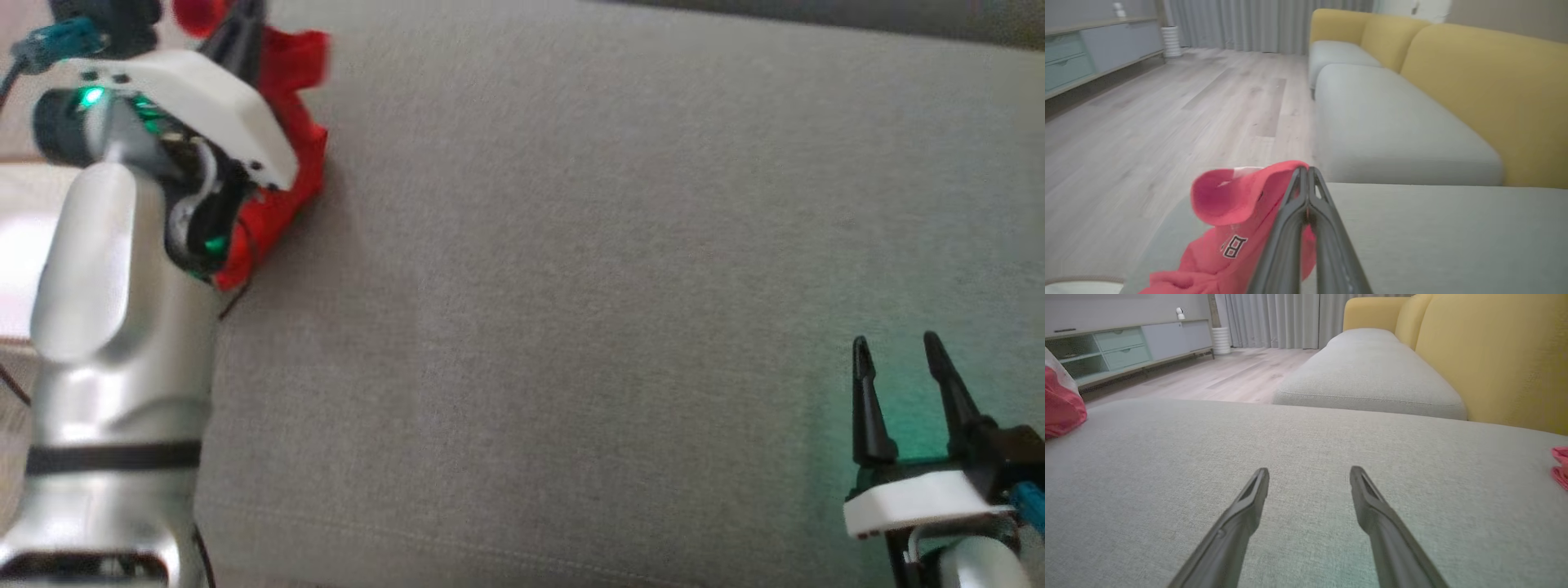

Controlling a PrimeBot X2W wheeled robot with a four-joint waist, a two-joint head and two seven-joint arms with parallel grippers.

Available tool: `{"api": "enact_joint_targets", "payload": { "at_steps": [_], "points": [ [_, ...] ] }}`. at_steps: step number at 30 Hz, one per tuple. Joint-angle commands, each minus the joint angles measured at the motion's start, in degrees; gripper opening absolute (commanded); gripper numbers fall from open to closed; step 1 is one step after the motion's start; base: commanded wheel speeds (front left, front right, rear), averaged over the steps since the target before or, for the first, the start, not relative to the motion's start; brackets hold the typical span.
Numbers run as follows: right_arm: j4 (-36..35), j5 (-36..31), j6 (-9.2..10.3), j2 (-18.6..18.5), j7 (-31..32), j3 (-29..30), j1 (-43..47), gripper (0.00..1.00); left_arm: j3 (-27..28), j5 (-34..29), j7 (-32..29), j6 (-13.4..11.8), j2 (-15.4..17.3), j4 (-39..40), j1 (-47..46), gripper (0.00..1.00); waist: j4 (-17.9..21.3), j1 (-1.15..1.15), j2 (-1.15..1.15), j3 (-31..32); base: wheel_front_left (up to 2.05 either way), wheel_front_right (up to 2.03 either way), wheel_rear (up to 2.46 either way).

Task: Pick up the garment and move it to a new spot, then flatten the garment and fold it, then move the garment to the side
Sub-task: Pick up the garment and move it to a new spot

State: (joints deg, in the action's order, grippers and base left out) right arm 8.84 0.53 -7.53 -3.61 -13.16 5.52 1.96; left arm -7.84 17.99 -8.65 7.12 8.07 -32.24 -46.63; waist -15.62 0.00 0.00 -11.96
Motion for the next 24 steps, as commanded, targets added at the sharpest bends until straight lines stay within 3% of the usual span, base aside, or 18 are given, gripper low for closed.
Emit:
{"api": "enact_joint_targets", "payload": {
  "at_steps": [1, 8, 14, 19, 24],
  "points": [
    [-1.0, 0.6, 0.04, 0.1, -0.8, -1.5, -0.4, 1.00, 0.2, 1.6, -2.6, 0.3, 2.0, 6.9, 0.7, 0.00, 2.5, 0.00, 0.00, 2.9, 0.00, 0.00, 0.00],
    [1.5, 1.6, 0.04, 0.7, -1.6, -1.5, -0.1, 1.00, -3.6, 11.2, -18.3, 0.3, 3.6, 37.1, 9.3, 0.00, 7.2, 0.00, 0.00, 5.6, 0.00, 0.00, 0.00],
    [2.8, 4.0, 0.04, 0.7, -1.8, -2.3, 0.2, 1.00, -5.0, 19.6, -28.0, -1.0, 2.4, 55.6, 12.8, 0.00, 11.6, 0.00, 0.00, 6.5, 0.00, 0.00, 0.00],
    [2.5, 5.6, 0.04, 0.7, -1.8, -2.6, -0.2, 1.00, -6.3, 23.4, -32.2, -3.4, 0.6, 63.1, 12.6, 0.00, 15.2, 0.00, 0.00, 6.0, 0.00, 0.00, 0.00],
    [2.5, 7.0, 0.04, 0.7, -1.8, -3.5, -1.6, 1.00, -7.3, 24.1, -33.8, -5.0, -0.5, 61.5, 11.9, 0.00, 19.2, 0.00, 0.00, 4.7, 0.00, 0.00, 0.00]
  ]
}}
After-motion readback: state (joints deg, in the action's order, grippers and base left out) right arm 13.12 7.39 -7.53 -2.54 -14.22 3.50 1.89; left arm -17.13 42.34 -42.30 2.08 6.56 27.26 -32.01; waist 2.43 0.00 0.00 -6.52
